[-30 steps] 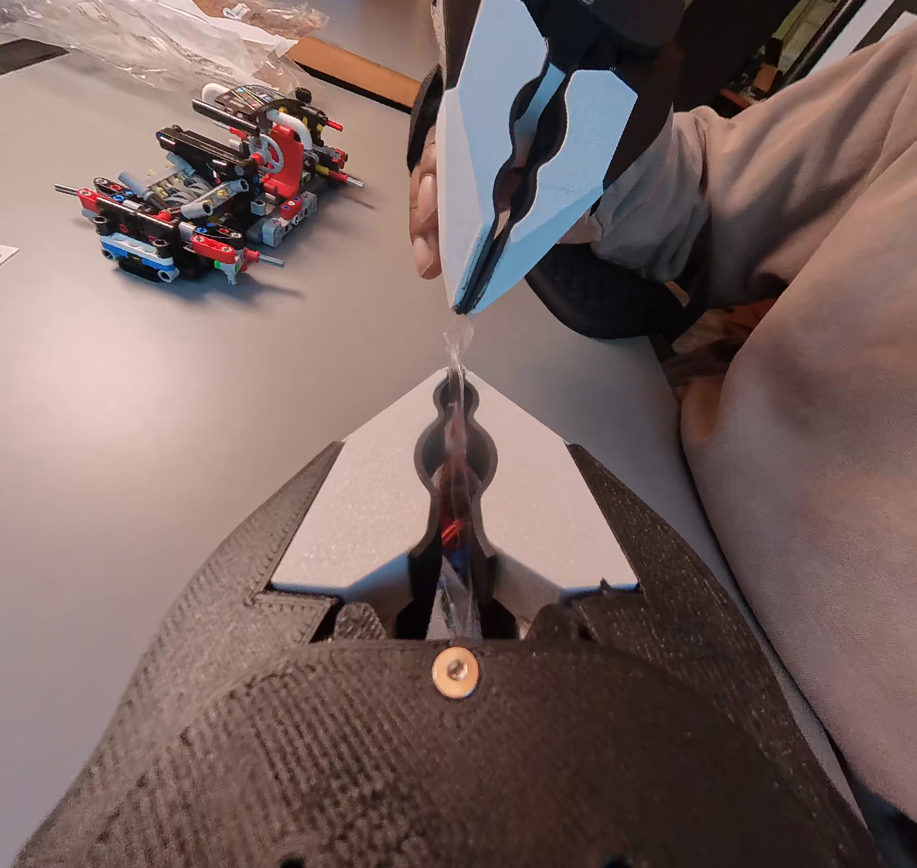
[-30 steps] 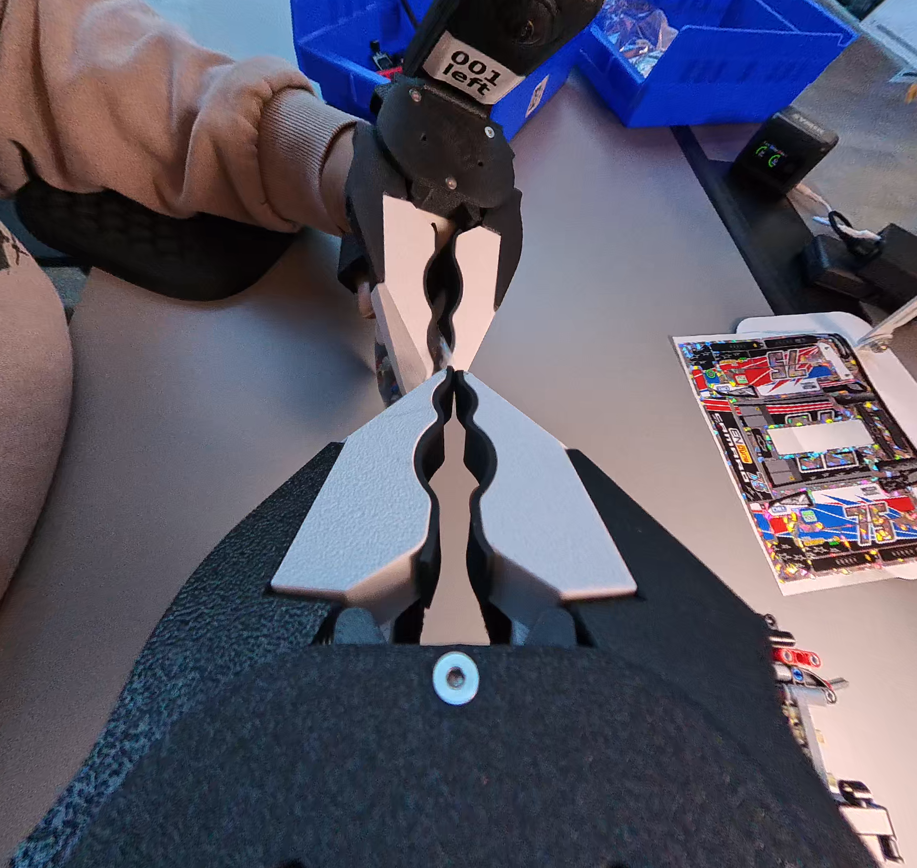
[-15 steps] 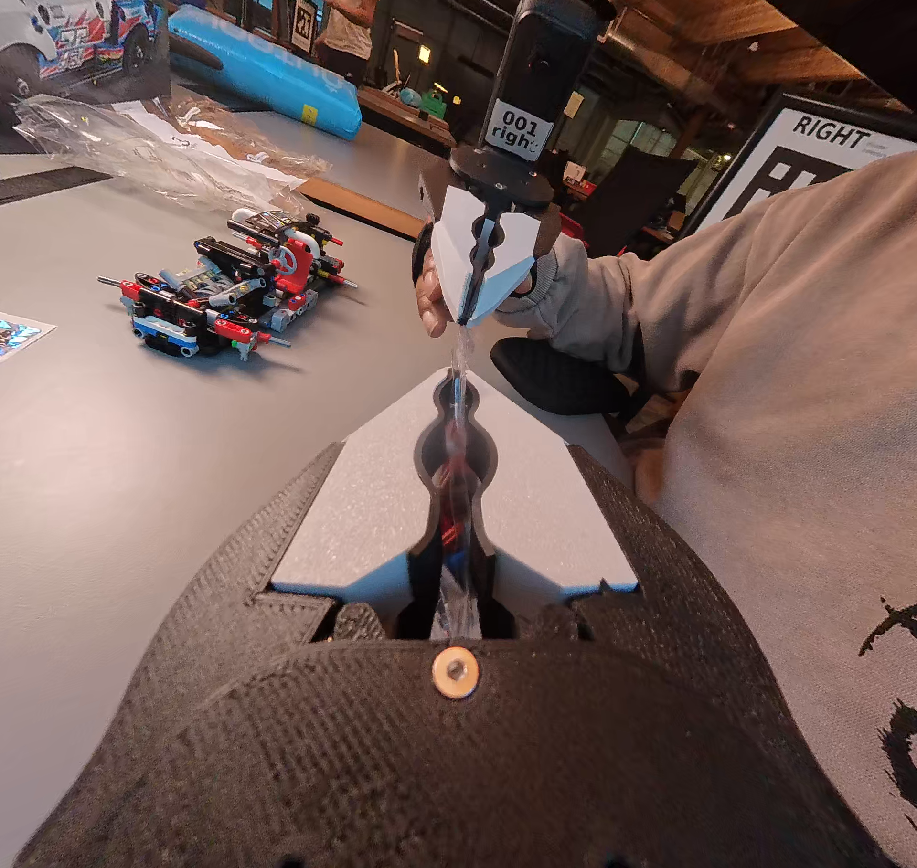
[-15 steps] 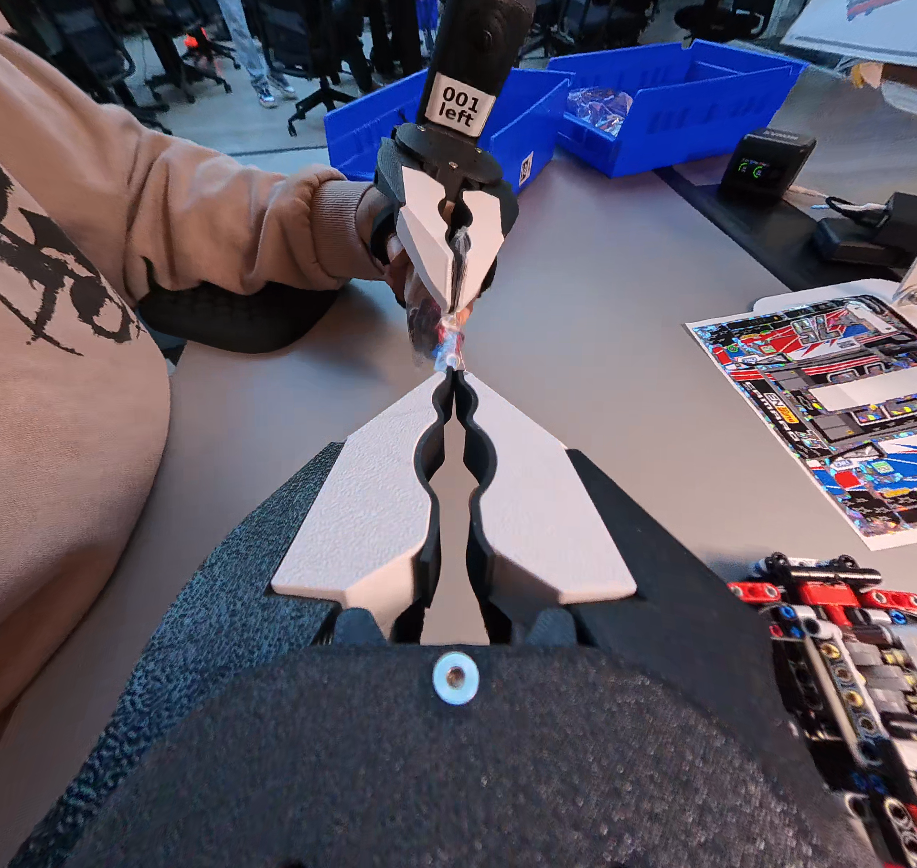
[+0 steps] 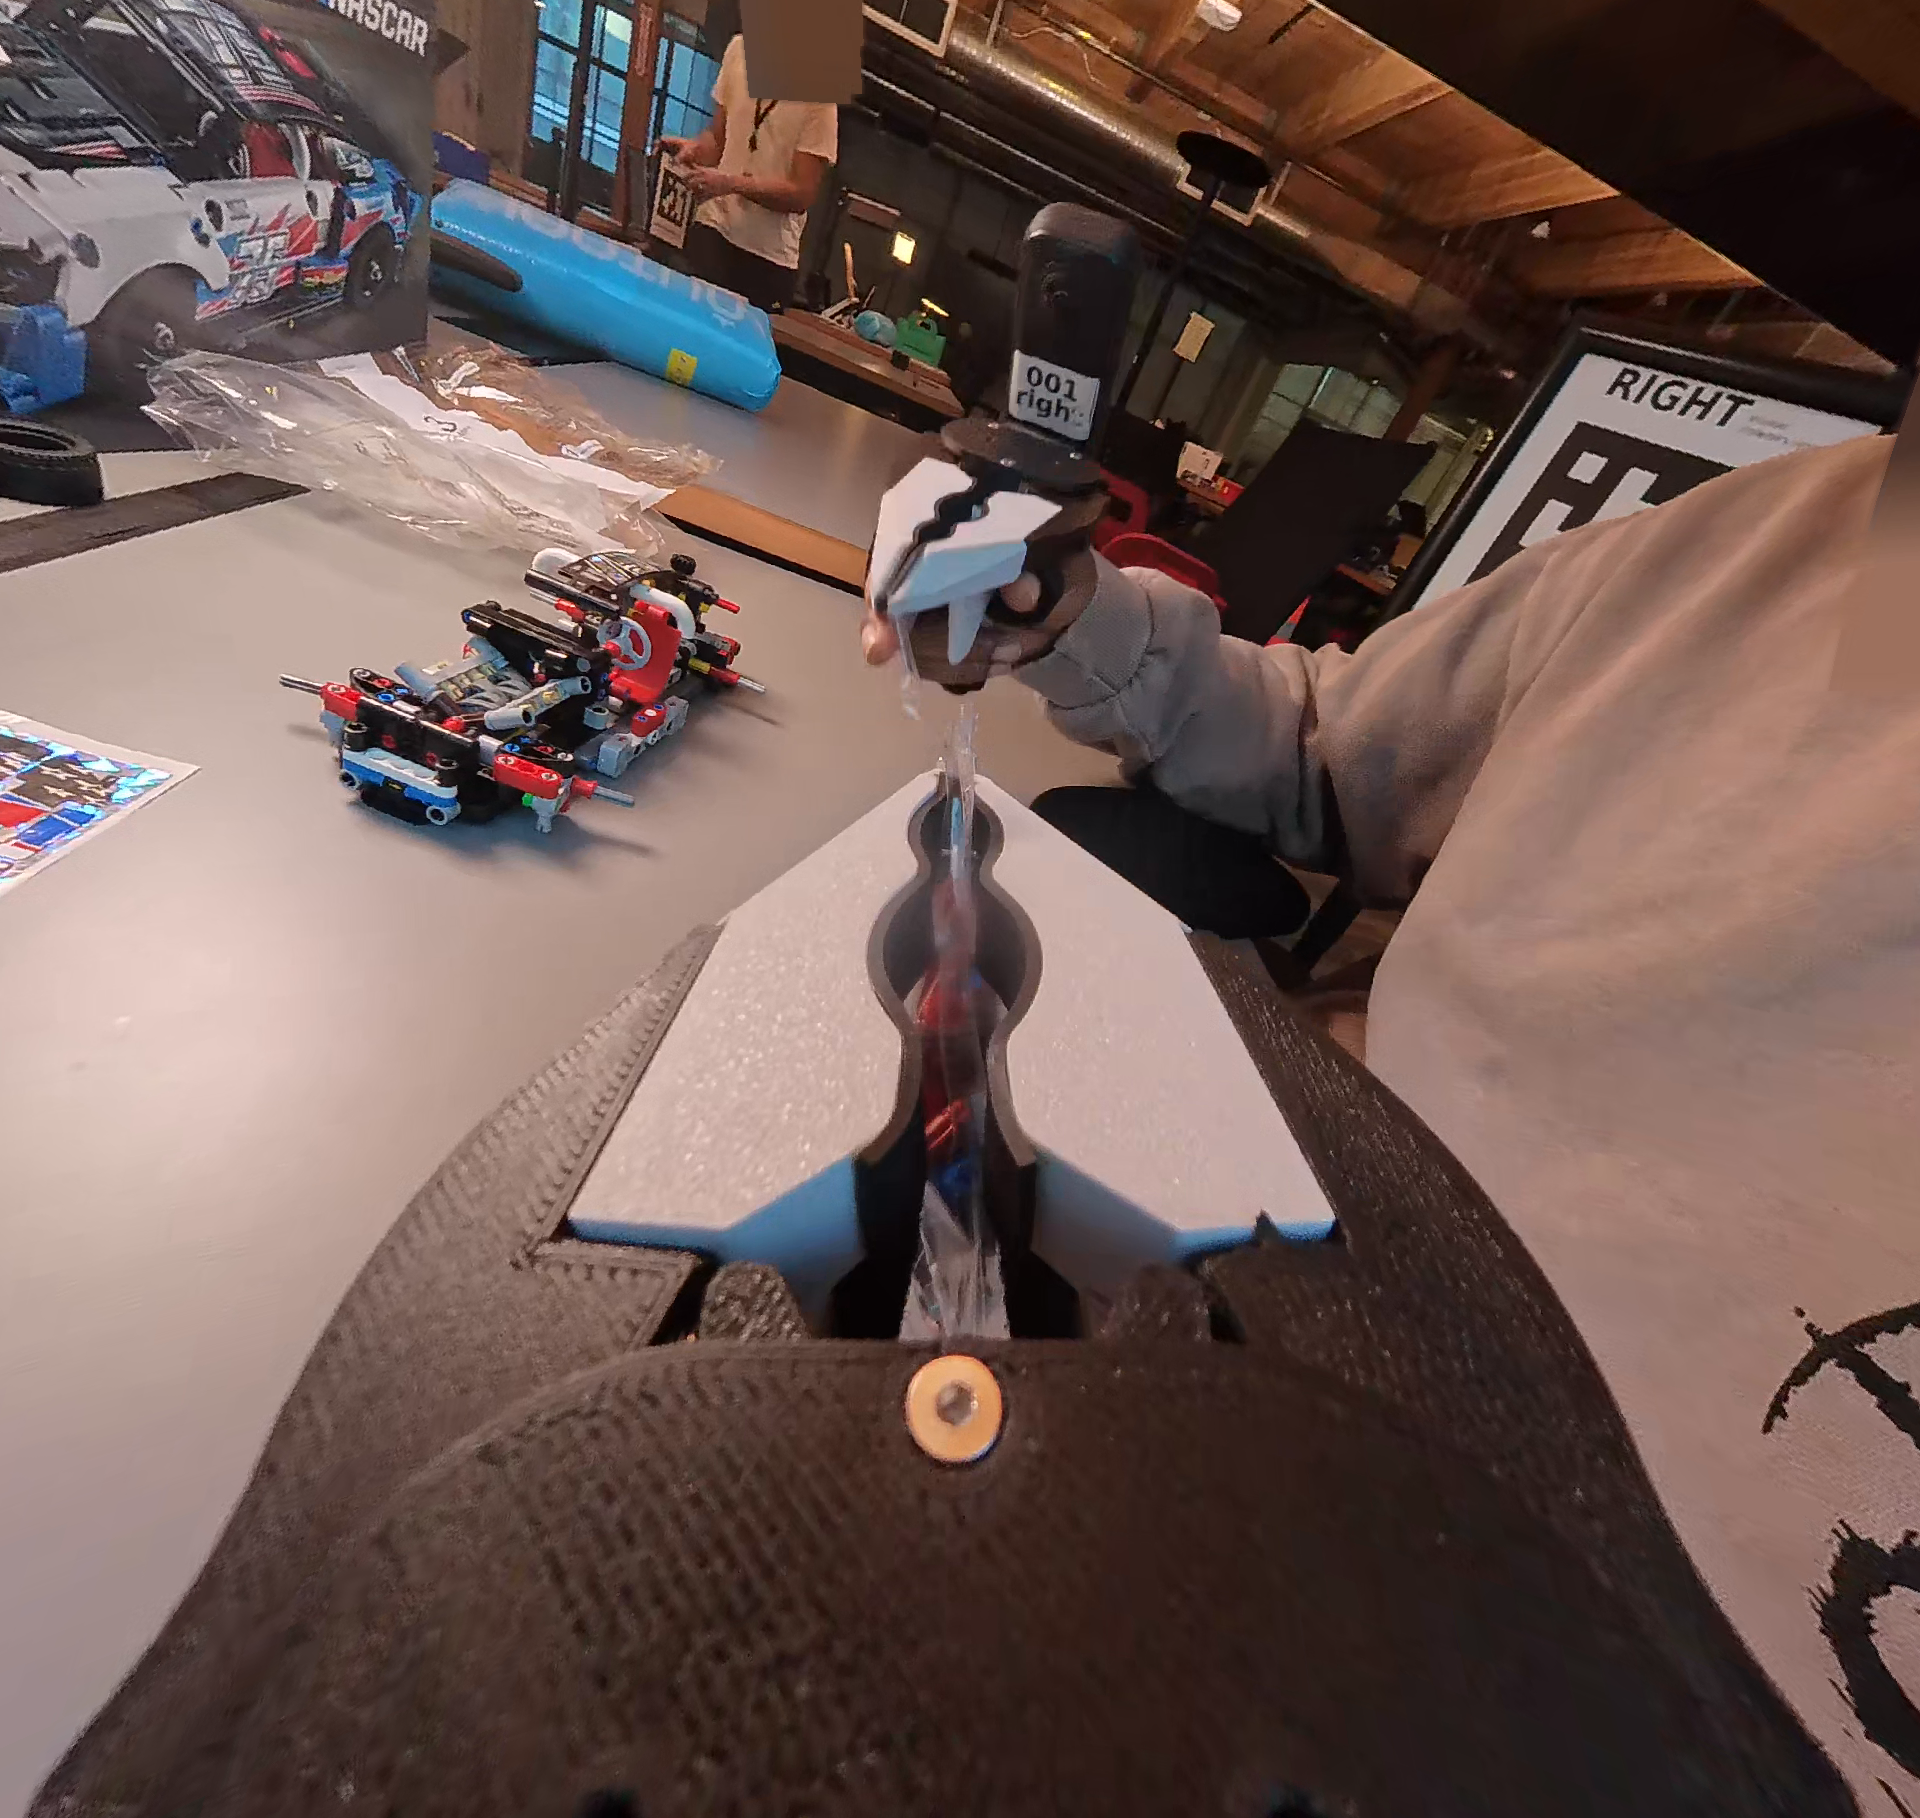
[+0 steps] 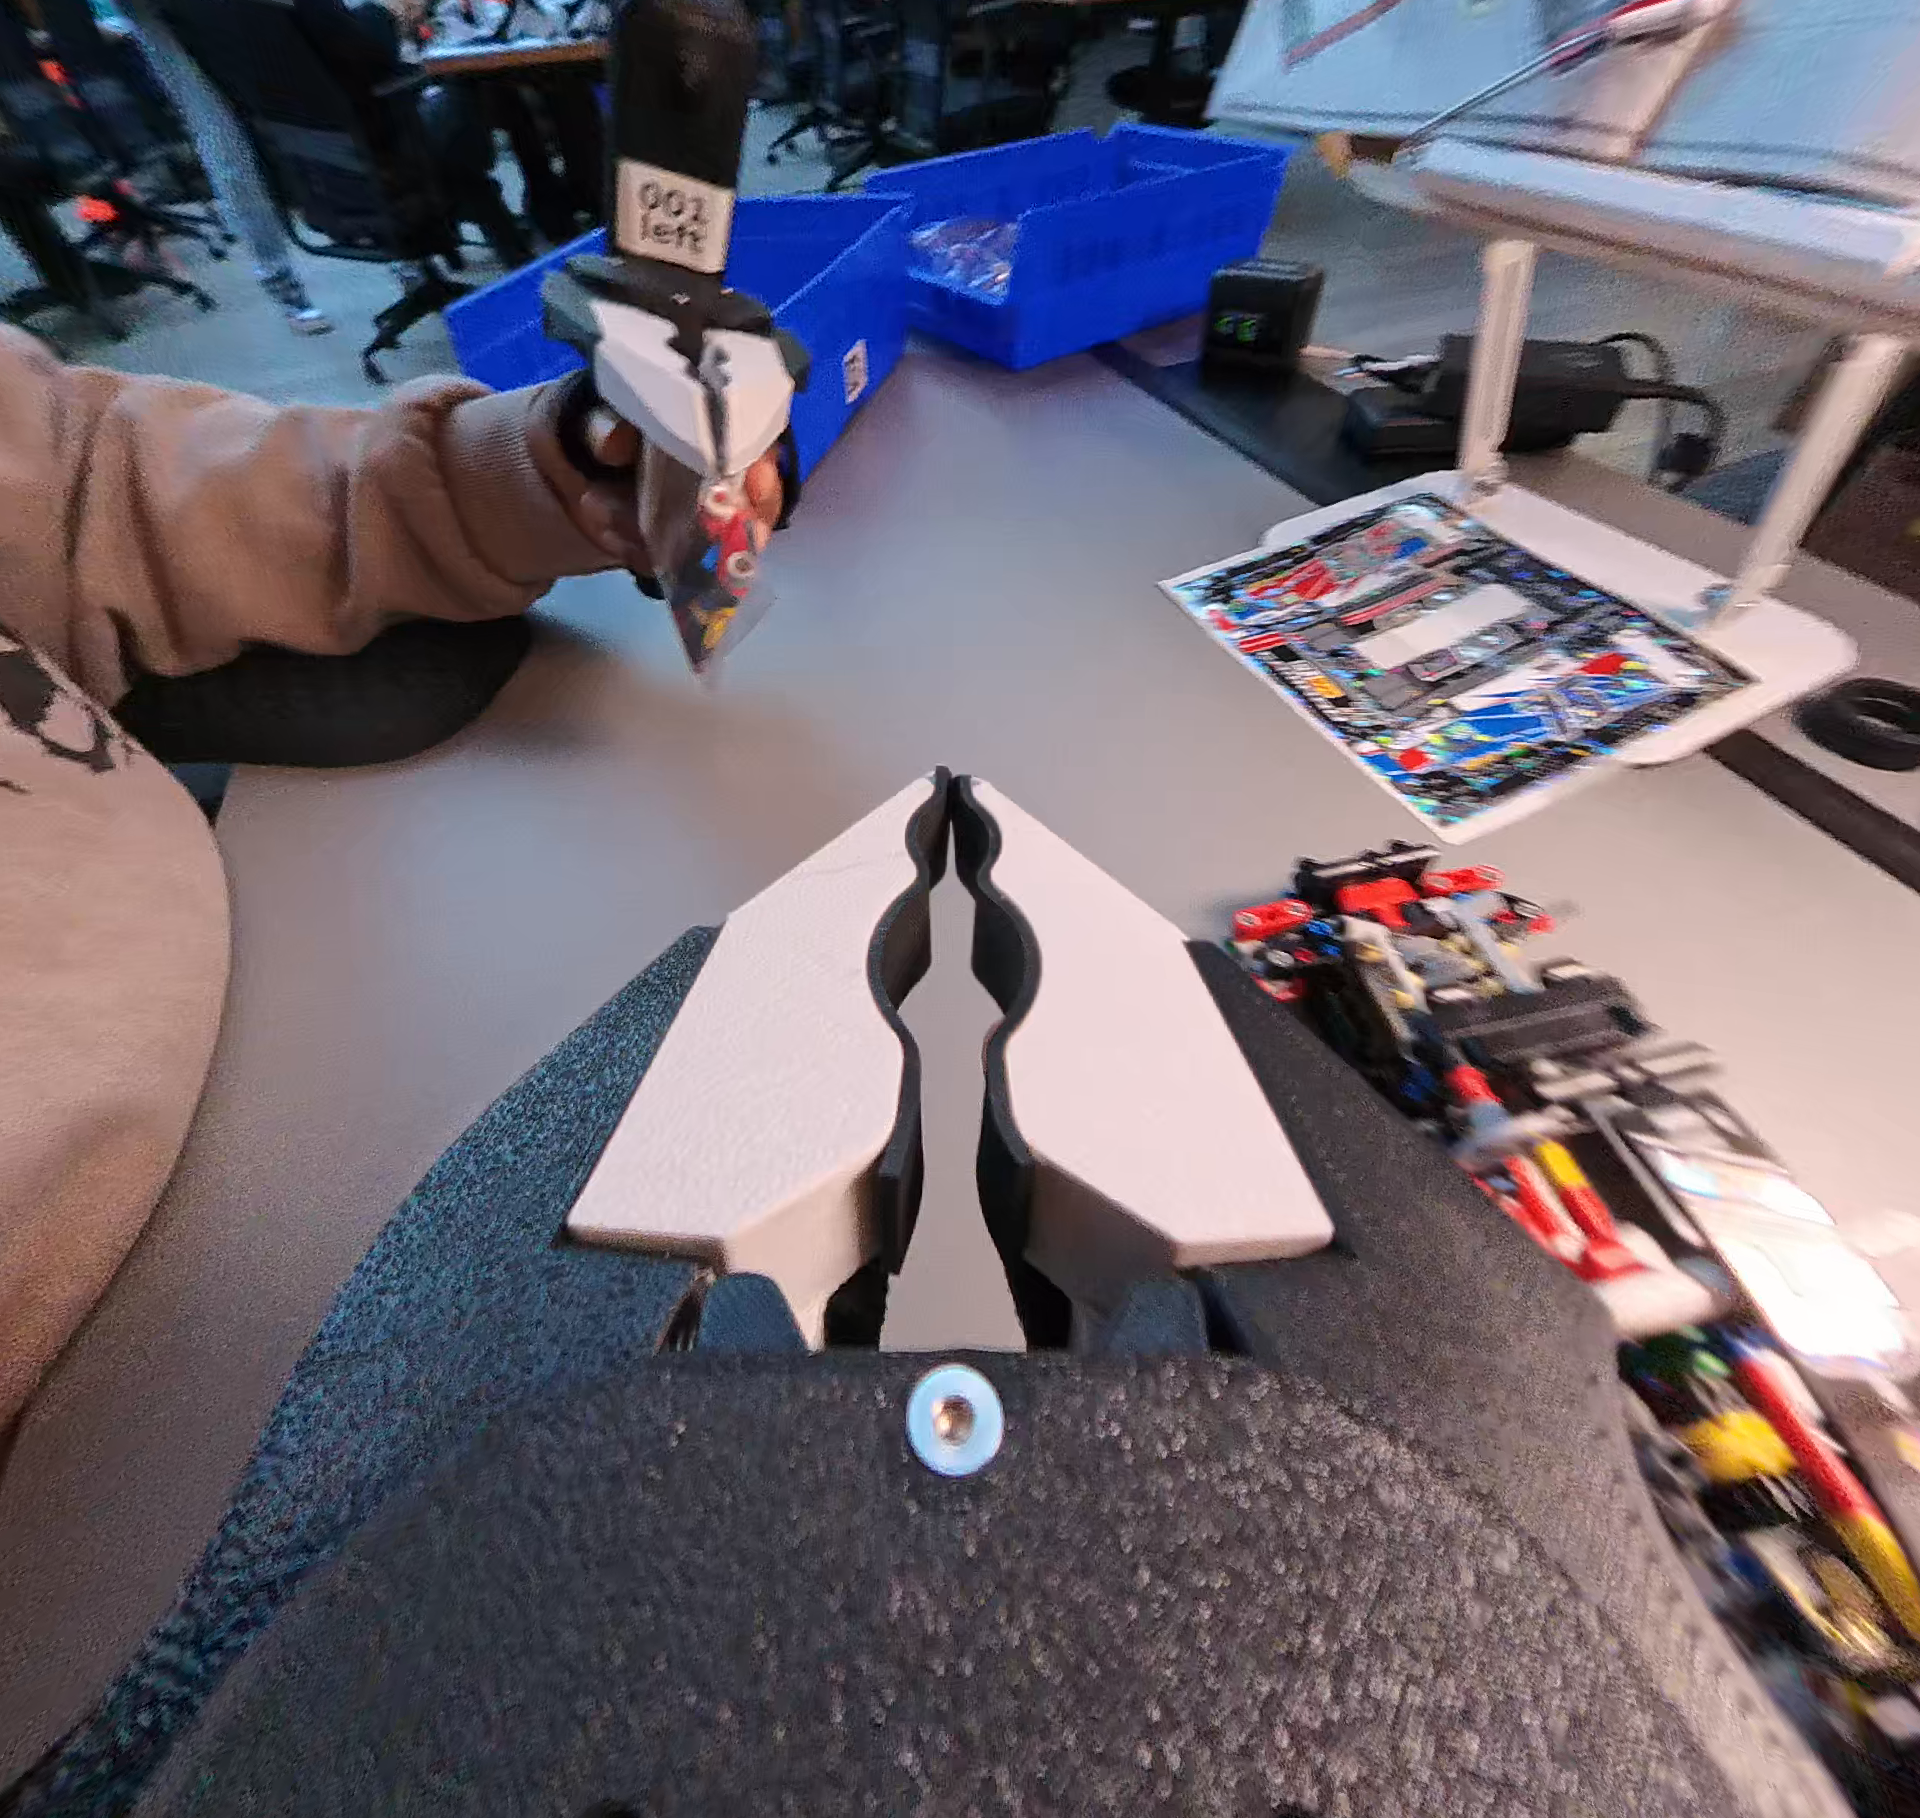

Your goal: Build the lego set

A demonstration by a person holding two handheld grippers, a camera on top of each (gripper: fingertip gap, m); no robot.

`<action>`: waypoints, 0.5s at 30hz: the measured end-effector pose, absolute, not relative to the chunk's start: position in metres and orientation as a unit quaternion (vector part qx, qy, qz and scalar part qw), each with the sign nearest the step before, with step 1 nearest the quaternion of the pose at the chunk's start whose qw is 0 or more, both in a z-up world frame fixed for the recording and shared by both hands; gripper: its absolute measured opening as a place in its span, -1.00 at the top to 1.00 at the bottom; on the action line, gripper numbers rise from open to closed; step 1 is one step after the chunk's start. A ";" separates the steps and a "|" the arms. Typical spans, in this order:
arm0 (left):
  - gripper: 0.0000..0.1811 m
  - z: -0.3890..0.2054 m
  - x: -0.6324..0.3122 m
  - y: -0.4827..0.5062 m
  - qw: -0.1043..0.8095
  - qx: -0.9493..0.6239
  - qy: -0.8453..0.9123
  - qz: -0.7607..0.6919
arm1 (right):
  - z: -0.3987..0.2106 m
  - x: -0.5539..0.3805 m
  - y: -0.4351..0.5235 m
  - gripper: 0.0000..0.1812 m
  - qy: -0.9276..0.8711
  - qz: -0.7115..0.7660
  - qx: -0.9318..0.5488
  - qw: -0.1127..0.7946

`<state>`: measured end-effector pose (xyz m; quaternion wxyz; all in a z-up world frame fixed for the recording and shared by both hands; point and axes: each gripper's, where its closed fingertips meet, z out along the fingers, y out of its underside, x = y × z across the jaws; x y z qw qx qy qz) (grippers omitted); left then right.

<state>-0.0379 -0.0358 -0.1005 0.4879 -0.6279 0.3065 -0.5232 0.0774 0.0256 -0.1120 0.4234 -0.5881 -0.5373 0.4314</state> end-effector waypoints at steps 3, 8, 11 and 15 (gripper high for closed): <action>1.00 -0.102 -0.039 -0.032 0.499 -0.640 0.307 -0.498 | -0.081 0.127 0.077 1.00 -0.471 0.374 -0.627 0.495; 1.00 -0.107 -0.044 -0.022 0.509 -0.661 0.297 -0.464 | -0.056 0.249 0.202 1.00 -0.317 0.227 -0.721 0.573; 1.00 -0.112 -0.045 -0.019 0.513 -0.671 0.297 -0.446 | -0.077 0.322 0.272 1.00 -0.247 0.131 -0.776 0.565; 1.00 -0.117 -0.044 -0.017 0.515 -0.682 0.300 -0.424 | -0.127 0.400 0.325 1.00 -0.175 0.021 -0.842 0.509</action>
